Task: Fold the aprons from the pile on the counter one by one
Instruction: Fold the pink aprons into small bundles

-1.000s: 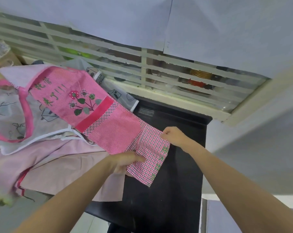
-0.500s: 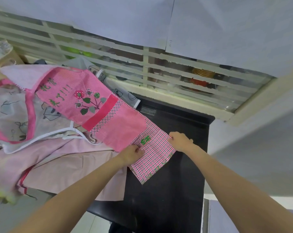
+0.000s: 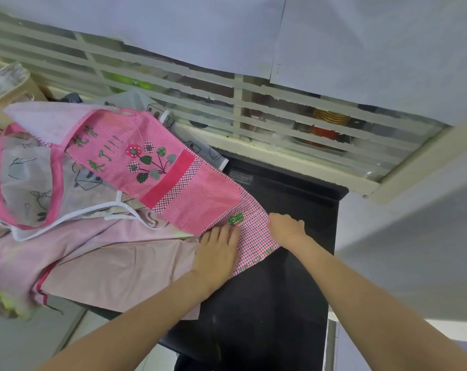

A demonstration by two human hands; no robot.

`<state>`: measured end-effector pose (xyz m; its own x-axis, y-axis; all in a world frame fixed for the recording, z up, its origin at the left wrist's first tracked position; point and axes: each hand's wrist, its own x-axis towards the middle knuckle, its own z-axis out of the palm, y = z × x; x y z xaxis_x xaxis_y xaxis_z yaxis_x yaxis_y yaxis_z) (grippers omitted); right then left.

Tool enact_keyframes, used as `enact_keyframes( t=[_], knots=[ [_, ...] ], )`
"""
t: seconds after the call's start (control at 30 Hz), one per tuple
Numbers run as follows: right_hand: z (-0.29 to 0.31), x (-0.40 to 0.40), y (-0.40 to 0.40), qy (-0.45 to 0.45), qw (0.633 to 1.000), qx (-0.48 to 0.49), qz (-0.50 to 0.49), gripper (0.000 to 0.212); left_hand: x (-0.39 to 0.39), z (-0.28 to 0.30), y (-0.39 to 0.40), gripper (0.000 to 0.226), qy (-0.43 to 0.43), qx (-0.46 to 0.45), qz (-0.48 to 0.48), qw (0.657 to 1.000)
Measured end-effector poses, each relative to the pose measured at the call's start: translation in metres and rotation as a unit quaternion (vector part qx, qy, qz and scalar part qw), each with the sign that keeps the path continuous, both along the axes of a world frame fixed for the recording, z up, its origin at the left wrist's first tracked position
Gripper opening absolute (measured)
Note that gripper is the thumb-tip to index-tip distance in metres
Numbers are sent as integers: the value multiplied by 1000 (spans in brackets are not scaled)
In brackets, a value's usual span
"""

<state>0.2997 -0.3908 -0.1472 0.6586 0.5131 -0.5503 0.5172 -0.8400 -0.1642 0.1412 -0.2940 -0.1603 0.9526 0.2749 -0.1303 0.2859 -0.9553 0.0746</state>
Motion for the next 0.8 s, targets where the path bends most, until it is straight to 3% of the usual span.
enact_keyframes(
  t=[0.1, 0.2, 0.37, 0.53, 0.8],
  knots=[
    [1, 1, 2, -3, 1000, -11, 4, 24, -1, 2, -9, 62, 72, -43, -7, 996],
    [1, 1, 2, -4, 1000, -14, 5, 23, 5, 3, -10, 62, 130, -16, -4, 991],
    [1, 2, 1, -13, 1000, -9, -6, 20, 9, 5, -3, 64, 97, -3, -4, 995],
    [-2, 2, -1, -24, 1000, -6, -10, 17, 19, 3, 8, 42, 53, -82, 24, 995],
    [-2, 3, -1, -34, 999, -6, -20, 25, 20, 6, 16, 23, 63, -76, 47, 994]
  ],
)
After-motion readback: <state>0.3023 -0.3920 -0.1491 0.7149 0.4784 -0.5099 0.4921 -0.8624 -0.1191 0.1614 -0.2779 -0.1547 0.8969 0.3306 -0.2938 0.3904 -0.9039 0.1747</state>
